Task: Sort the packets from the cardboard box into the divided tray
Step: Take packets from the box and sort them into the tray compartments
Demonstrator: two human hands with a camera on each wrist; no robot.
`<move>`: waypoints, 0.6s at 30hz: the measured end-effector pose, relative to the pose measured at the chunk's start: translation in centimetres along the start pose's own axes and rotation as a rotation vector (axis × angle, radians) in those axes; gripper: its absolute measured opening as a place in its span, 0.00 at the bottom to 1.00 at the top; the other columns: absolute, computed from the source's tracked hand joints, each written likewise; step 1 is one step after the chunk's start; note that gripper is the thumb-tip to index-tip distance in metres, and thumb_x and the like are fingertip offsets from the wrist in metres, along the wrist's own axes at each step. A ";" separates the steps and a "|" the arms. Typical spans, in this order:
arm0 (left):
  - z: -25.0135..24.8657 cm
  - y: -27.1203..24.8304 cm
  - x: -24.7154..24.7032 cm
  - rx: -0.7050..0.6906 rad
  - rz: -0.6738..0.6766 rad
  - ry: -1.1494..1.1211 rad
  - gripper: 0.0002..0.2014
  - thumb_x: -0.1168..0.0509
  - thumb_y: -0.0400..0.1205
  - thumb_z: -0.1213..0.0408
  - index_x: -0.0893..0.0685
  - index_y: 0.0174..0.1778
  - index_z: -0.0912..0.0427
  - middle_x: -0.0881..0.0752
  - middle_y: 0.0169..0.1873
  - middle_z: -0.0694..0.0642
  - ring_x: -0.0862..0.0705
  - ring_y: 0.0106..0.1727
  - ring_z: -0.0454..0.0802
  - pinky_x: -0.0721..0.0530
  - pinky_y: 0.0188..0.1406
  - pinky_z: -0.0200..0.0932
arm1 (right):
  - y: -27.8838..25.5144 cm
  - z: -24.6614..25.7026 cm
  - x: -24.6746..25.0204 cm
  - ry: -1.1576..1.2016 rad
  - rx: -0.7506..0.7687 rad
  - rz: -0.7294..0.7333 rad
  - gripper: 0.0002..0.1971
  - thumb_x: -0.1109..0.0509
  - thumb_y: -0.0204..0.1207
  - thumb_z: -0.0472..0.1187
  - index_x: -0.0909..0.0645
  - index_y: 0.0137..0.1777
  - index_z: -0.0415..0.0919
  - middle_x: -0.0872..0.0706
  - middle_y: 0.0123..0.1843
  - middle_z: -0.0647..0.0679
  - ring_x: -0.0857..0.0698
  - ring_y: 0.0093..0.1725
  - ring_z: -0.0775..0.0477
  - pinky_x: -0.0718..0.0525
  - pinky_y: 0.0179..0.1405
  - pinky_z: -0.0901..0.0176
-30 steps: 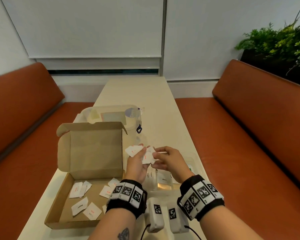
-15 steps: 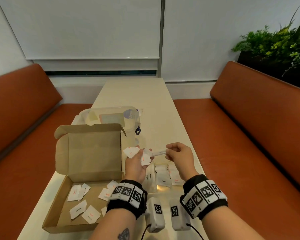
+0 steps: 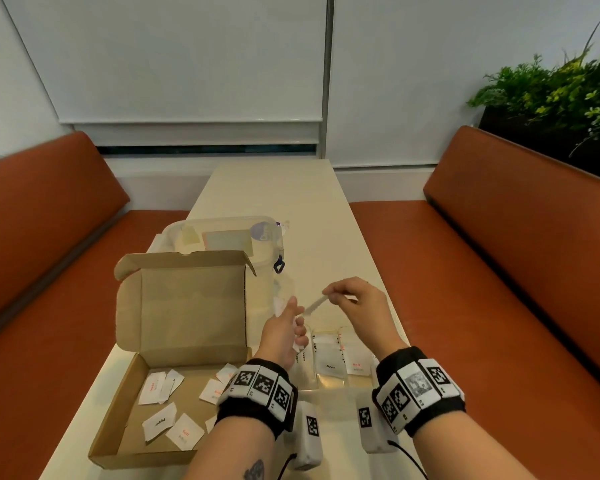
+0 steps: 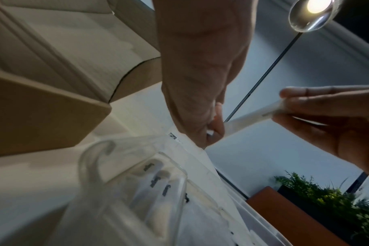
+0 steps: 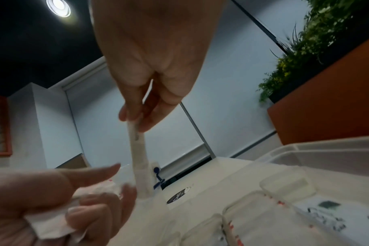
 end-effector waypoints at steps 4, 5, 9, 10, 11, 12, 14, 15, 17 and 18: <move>-0.7 -0.1 0.2 -0.009 -0.015 0.078 0.14 0.30 0.80 0.59 0.18 0.53 0.66 0.15 0.38 0.57 0.34 0.23 0.42 0.34 0.18 0.32 | -0.7 -0.4 -0.7 -0.021 0.019 0.138 0.12 0.27 0.74 0.31 0.12 0.39 0.51 0.12 0.43 0.56 0.16 0.46 0.64 0.24 0.47 0.79; -0.9 0.0 0.3 -0.016 -0.016 0.041 0.12 0.30 0.80 0.65 0.19 0.54 0.67 0.15 0.37 0.58 0.34 0.23 0.42 0.34 0.16 0.32 | -0.7 -0.6 -0.7 -0.027 0.019 0.146 0.11 0.27 0.74 0.32 0.12 0.39 0.51 0.12 0.43 0.56 0.16 0.46 0.63 0.23 0.48 0.77; -0.9 0.0 0.2 -0.067 0.004 -0.137 0.11 0.34 0.81 0.75 0.24 0.57 0.65 0.21 0.33 0.56 0.34 0.25 0.43 0.34 0.13 0.31 | -0.4 -1.5 -1.1 0.216 -0.139 0.102 0.05 0.30 0.77 0.34 0.14 0.47 0.41 0.13 0.48 0.48 0.11 0.43 0.49 0.12 0.52 0.57; -0.8 0.0 0.1 -0.090 0.009 -0.142 0.11 0.35 0.81 0.76 0.25 0.57 0.65 0.22 0.32 0.55 0.34 0.26 0.43 0.34 0.13 0.31 | -0.3 -1.7 -1.3 0.270 -0.184 0.091 0.03 0.30 0.77 0.35 0.15 0.48 0.39 0.14 0.46 0.45 0.10 0.39 0.48 0.11 0.50 0.54; -0.7 -0.1 -0.1 -0.112 0.013 -0.142 0.11 0.35 0.81 0.76 0.26 0.57 0.64 0.24 0.31 0.55 0.34 0.26 0.43 0.34 0.13 0.31 | -0.1 -1.8 -1.5 0.265 -0.206 0.081 0.02 0.29 0.77 0.35 0.15 0.46 0.38 0.14 0.43 0.44 0.10 0.36 0.49 0.10 0.46 0.53; -0.7 -0.1 -0.2 -0.127 0.016 -0.143 0.11 0.36 0.81 0.77 0.26 0.57 0.64 0.25 0.30 0.54 0.34 0.25 0.42 0.34 0.13 0.31 | 0.0 -1.8 -1.7 0.235 -0.213 0.074 0.01 0.28 0.75 0.33 0.15 0.44 0.37 0.14 0.41 0.43 0.10 0.34 0.49 0.10 0.43 0.56; -0.7 0.1 -0.4 -0.146 0.020 -0.146 0.09 0.37 0.82 0.76 0.26 0.55 0.63 0.23 0.33 0.56 0.33 0.21 0.41 0.35 0.13 0.31 | 0.5 -1.8 -1.7 0.131 -0.194 0.029 0.06 0.28 0.73 0.28 0.15 0.39 0.38 0.14 0.38 0.42 0.11 0.33 0.51 0.11 0.41 0.62; -0.7 0.2 -0.3 -0.153 0.016 -0.144 0.08 0.37 0.82 0.76 0.25 0.54 0.63 0.21 0.36 0.58 0.33 0.19 0.40 0.35 0.13 0.31 | 0.7 -1.8 -1.5 0.075 -0.176 -0.017 0.07 0.28 0.73 0.28 0.15 0.38 0.40 0.14 0.36 0.44 0.12 0.33 0.52 0.12 0.41 0.63; -0.9 0.4 -0.1 -0.164 -0.009 -0.132 0.05 0.37 0.83 0.73 0.24 0.51 0.61 0.19 0.41 0.61 0.33 0.19 0.40 0.35 0.13 0.30 | 1.2 -1.5 -1.1 -0.025 -0.135 -0.084 0.08 0.29 0.73 0.30 0.15 0.39 0.44 0.16 0.33 0.51 0.15 0.33 0.53 0.15 0.42 0.62; -1.0 0.6 0.1 -0.169 -0.020 -0.127 0.03 0.37 0.83 0.71 0.23 0.50 0.60 0.19 0.41 0.61 0.33 0.20 0.40 0.34 0.14 0.30 | 1.3 -1.4 -1.0 -0.056 -0.112 -0.095 0.07 0.29 0.74 0.31 0.15 0.41 0.45 0.16 0.33 0.52 0.17 0.34 0.54 0.17 0.42 0.62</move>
Point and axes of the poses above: each hand's wrist, its own y-axis towards the middle knuckle, its own x-axis out of the back of the hand, z = x × y, the point moved 4 cm from there along y, towards the middle knuckle
